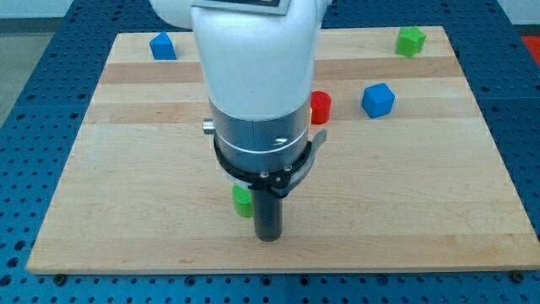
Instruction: Move the green circle towards top
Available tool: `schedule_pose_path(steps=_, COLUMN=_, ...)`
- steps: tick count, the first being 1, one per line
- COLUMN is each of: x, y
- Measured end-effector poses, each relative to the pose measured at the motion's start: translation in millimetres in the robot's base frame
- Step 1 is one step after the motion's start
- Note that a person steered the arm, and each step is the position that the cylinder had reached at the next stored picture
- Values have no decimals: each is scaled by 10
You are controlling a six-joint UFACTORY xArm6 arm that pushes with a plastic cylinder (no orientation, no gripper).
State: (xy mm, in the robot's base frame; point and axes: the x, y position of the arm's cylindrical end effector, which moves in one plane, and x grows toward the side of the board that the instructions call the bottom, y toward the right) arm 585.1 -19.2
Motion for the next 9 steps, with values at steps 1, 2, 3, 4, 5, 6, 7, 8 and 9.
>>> schedule_pose_path(steps=1, x=-100, y=-13)
schedule_pose_path(steps=2, x=-239, y=-63)
schedule_pose_path(steps=3, x=-343, y=-347)
schedule_pose_path(steps=4, x=-499, y=-554)
schedule_pose_path(steps=5, x=-742, y=-624)
schedule_pose_path(steps=6, x=-938, y=-671)
schedule_pose_path(steps=7, x=-1124, y=-671)
schedule_pose_path(steps=8, x=-1275, y=-671)
schedule_pose_path(steps=9, x=-1394, y=-671)
